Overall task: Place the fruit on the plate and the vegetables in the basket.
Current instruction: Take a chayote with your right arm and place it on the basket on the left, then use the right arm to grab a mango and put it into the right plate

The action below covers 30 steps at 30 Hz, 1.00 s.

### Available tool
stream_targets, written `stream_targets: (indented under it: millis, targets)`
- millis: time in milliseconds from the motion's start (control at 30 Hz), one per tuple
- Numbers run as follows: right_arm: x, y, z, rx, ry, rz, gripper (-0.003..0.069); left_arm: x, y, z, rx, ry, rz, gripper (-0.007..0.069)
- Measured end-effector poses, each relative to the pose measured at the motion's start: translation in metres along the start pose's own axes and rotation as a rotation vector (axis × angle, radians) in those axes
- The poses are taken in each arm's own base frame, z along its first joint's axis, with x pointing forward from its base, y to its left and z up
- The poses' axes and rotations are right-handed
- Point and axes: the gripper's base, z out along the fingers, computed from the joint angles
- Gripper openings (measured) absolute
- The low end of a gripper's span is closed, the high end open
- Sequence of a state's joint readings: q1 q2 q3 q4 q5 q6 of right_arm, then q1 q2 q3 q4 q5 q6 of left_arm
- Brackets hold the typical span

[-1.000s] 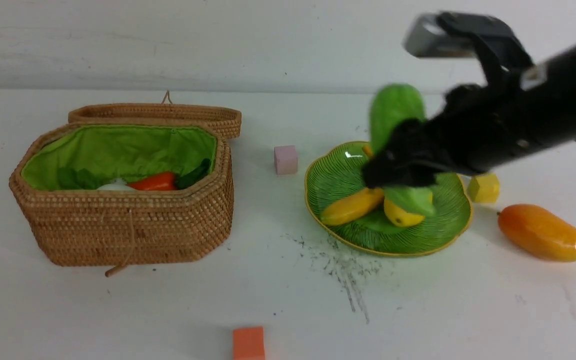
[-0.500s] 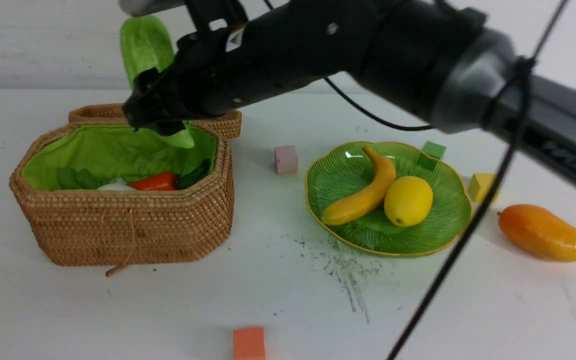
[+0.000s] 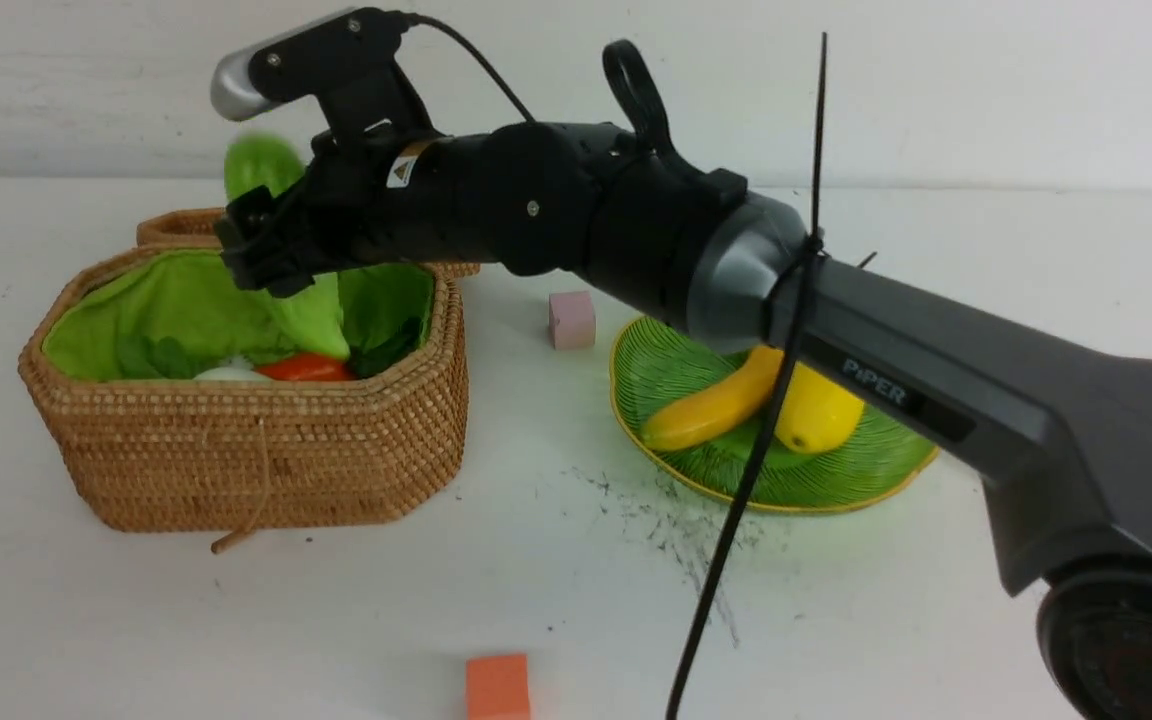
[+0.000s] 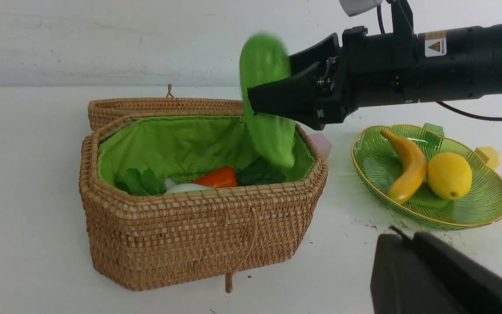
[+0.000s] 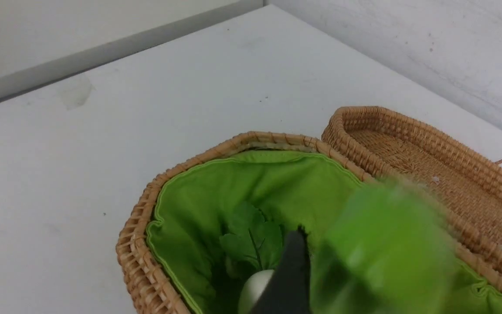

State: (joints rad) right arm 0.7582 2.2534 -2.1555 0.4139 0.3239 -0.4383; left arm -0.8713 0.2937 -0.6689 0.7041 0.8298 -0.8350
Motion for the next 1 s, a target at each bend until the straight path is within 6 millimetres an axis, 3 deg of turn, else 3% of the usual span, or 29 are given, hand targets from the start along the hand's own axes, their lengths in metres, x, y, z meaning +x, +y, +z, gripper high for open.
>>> stream_targets:
  millis: [133,267,400,567,633,700,767,800,833,1000]
  targets:
    - [-0.001,0.0,-0.001,-0.003,0.006,-0.001,0.0678,0.0,0.0,0.0,0.003,-0.003,0.0,0.0024]
    - [-0.009,0.004,-0.017,-0.045,0.084,-0.031,0.0624,-0.001,-0.001,0.0,0.012,-0.011,0.0,0.0025]
    - [-0.038,0.01,-0.065,-0.078,0.223,-0.126,0.0472,-0.003,-0.004,0.0,0.045,-0.031,-0.007,0.0025]
    - [-0.061,0.002,-0.142,0.028,0.491,-0.217,0.0178,-0.002,-0.011,-0.001,0.116,-0.024,-0.009,0.0025]
    - [-0.068,-0.012,-0.169,0.132,0.566,-0.23,0.0052,0.0,-0.015,-0.001,0.164,0.003,-0.007,0.0025]
    - [-0.072,-0.03,-0.19,0.247,0.587,-0.198,-0.0006,0.003,-0.021,-0.003,0.232,0.038,0.006,0.0025]
    - [-0.07,-0.049,-0.206,0.322,0.602,-0.147,-0.0018,0.007,-0.027,-0.004,0.298,0.076,0.012,0.0025]
    - [-0.07,-0.049,-0.206,0.322,0.602,-0.147,-0.0018,0.007,-0.027,-0.004,0.298,0.076,0.012,0.0025]
    - [-0.065,-0.065,-0.217,0.367,0.62,-0.1,-0.0018,0.009,-0.031,-0.006,0.346,0.1,0.019,0.0025]
    - [-0.019,-0.134,-0.273,0.534,0.742,0.138,-0.0015,0.013,-0.041,-0.011,0.471,0.133,0.071,0.0028]
